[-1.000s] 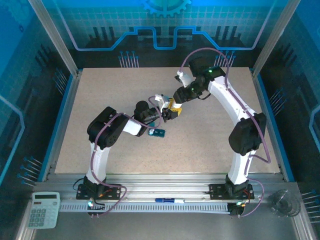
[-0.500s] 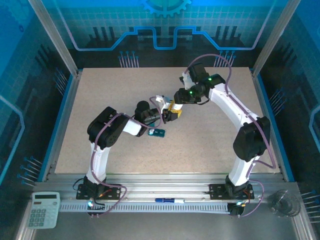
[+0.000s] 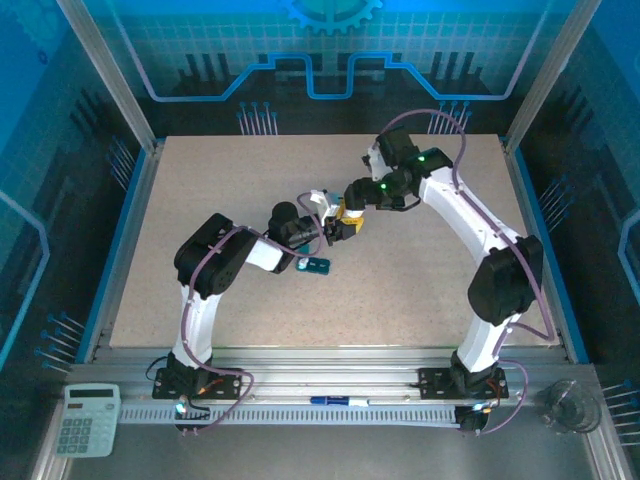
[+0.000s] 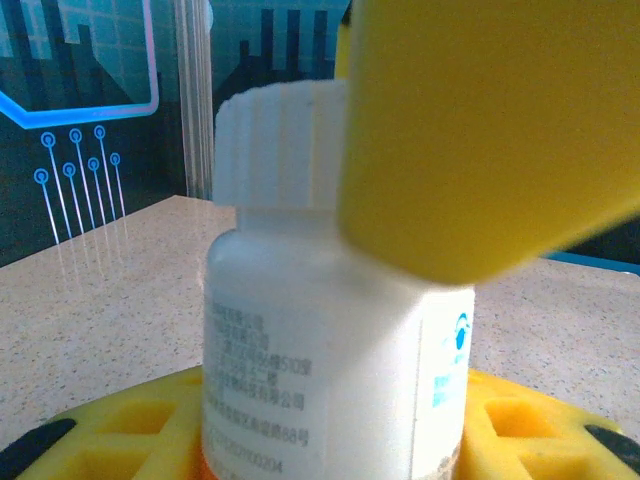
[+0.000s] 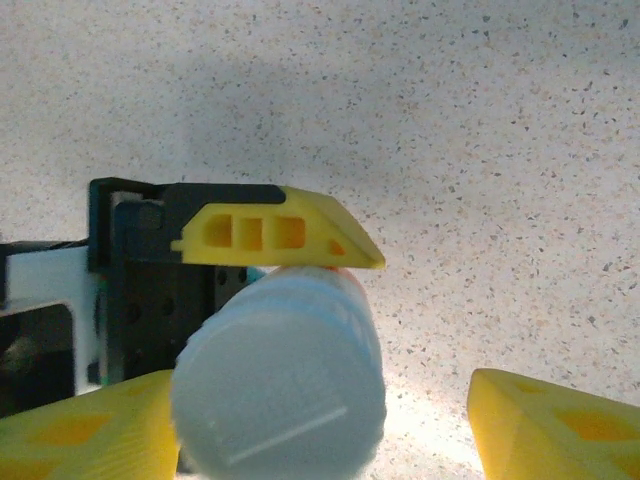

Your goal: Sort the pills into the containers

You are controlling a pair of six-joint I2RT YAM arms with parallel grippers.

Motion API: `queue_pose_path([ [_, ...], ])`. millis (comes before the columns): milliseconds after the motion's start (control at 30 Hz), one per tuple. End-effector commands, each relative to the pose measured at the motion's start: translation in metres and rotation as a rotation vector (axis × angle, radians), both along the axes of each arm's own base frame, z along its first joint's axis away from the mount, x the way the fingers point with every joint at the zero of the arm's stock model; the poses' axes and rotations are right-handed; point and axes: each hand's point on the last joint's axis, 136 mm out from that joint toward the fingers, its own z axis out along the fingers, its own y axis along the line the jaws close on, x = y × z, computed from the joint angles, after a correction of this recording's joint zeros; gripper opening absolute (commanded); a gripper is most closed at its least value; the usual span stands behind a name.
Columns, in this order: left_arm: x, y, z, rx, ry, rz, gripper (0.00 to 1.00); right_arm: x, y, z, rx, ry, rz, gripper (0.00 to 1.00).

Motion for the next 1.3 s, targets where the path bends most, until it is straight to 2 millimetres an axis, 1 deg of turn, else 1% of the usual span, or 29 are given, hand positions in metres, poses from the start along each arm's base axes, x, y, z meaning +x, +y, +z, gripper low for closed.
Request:
queue_pose_path([
  [0,-0.004,-0.001,0.029,-0.043,-0.084,-0.018,0.00,-0.007,-0.006,0.038,0.013,-0.075,0.051,0.76],
  [133,-0.004,0.000,0.030,-0.043,-0.085,-0.018,0.00,-0.002,-0.005,0.052,0.004,-0.164,0.131,0.76],
  [233,-0.004,0.000,0.031,-0.045,-0.085,-0.018,0.00,0.005,-0.007,0.055,-0.029,-0.200,0.169,0.75],
  [333,-0.005,-0.001,0.030,-0.045,-0.083,-0.021,0.00,0.011,-0.009,0.052,-0.072,-0.207,0.206,0.76],
  [467,-0.005,-0.001,0.030,-0.045,-0.084,-0.022,0.00,0.014,-0.006,0.046,-0.077,-0.192,0.256,0.77],
  [633,-0.004,-0.001,0.030,-0.045,-0.086,-0.022,0.00,0.013,0.002,0.037,-0.051,-0.147,0.292,0.77],
  [833,-0.005,-0.002,0.030,-0.044,-0.088,-0.024,0.00,0.012,0.005,0.025,-0.043,-0.107,0.304,0.74],
  [1033,-0.005,-0.001,0.031,-0.045,-0.089,-0.023,0.00,0.011,0.005,0.016,-0.043,-0.079,0.299,0.69],
  [1267,-0.005,-0.001,0.031,-0.045,-0.088,-0.023,0.00,0.010,0.005,0.008,-0.044,-0.054,0.288,0.58],
])
